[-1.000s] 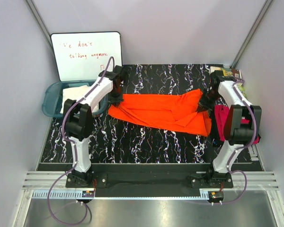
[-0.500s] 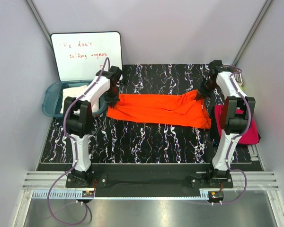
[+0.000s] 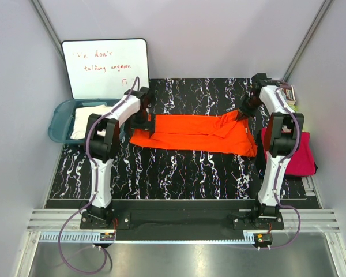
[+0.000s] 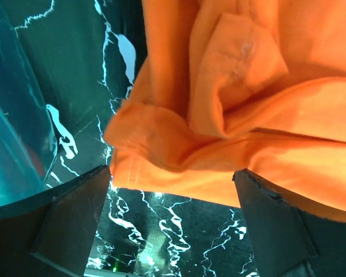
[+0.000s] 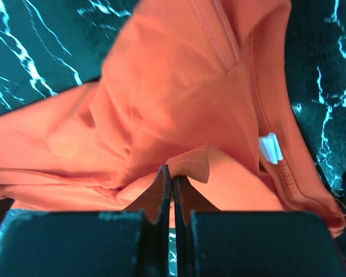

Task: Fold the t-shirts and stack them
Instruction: Fold the other side of the tshirt into a rectangle

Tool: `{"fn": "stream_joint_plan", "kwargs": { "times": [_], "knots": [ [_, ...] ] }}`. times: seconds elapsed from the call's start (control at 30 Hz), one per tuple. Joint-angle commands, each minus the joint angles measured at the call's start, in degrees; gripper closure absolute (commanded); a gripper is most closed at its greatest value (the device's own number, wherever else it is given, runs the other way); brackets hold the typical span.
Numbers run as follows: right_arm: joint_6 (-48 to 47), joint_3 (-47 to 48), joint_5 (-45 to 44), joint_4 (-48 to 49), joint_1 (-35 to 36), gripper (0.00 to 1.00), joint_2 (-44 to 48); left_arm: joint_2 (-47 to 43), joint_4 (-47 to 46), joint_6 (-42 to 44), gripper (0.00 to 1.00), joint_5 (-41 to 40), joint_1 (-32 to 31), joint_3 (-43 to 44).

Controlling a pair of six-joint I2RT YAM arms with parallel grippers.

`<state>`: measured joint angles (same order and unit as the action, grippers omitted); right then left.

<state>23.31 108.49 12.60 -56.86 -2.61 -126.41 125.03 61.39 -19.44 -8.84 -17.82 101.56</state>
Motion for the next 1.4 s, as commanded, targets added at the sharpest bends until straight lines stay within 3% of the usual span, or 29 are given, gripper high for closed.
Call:
{"fn": "stream_joint_plan", "kwargs": {
  "times": [0.0, 0.27, 0.33, 0.37, 0.4, 0.47, 0.5, 0.63, 0.73, 0.8, 0.83, 0.87, 0.9, 1.07, 1.37],
  "knots": [
    [1.03, 5.32, -0.74, 0.61, 0.24, 1.0, 0.11, -2.51, 1.72, 0.1, 0.01, -3.9, 1.04, 3.03],
    [3.49, 10.78, -0.91, 0.61, 0.24, 1.0, -3.4, -4.09, 1.98, 0.72, 0.01, -3.55, 1.04, 3.56],
    [4.37, 12.27, -2.05, 0.52, 0.24, 0.93, -5.42, -5.15, 2.16, 1.07, 0.01, -3.38, 1.04, 3.82],
    [4.46, 12.8, -2.31, 0.52, 0.24, 0.8, -6.3, -5.93, 2.68, 1.33, 0.01, -3.38, 0.95, 3.91],
    [4.29, 13.76, -2.32, 0.44, 0.24, 0.6, -7.44, -6.38, 3.12, 1.51, 0.01, -3.55, 0.95, 4.43],
    [3.15, 14.21, -1.88, 0.35, 0.33, 0.42, -7.27, -8.3, 4.62, 1.95, 0.01, -4.08, 1.04, 5.14],
    [2.88, 14.12, -2.05, 0.35, 0.41, 0.26, -5.88, -9.18, 4.88, 2.21, 0.01, -4.69, 1.04, 5.49],
    [0.16, 12.02, -1.44, 0.61, 0.68, 0.05, 0.1, -14.1, 5.32, 3.0, 0.01, -6.1, 0.95, 5.32],
    [-0.9, 7.63, 0.93, 1.14, 1.03, 0.08, 3.88, -16.83, 4.54, 3.44, 0.01, -5.66, 0.95, 4.44],
    [-1.42, 3.15, 2.86, 1.49, 1.64, 0.19, 5.29, -17.37, 4.1, 3.45, 0.01, -4.96, 0.86, 3.74],
    [-1.43, 1.31, 3.3, 1.92, 1.82, 0.36, 5.56, -17.28, 4.09, 3.45, 0.01, -4.78, 0.77, 3.56],
    [-1.43, -2.37, 3.74, 2.45, 2.08, 0.85, 6.08, -16.84, 4.09, 3.36, 0.01, -4.35, 0.69, 3.47],
    [-0.64, -4.23, 4.53, 3.94, 2.26, 1.0, 6.26, -16.58, 4.01, 3.36, 0.01, -4.08, 0.6, 3.56],
    [0.51, -10.3, 4.36, 5.97, 4.19, 1.0, 4.86, -15.87, 3.92, 3.45, 0.01, -3.38, -0.1, 4.0],
    [1.21, -6.81, 4.01, 6.59, 5.25, 1.0, -1.11, -15.78, 4.0, 3.97, 0.01, -3.81, -0.19, 3.47]
  ]
}}
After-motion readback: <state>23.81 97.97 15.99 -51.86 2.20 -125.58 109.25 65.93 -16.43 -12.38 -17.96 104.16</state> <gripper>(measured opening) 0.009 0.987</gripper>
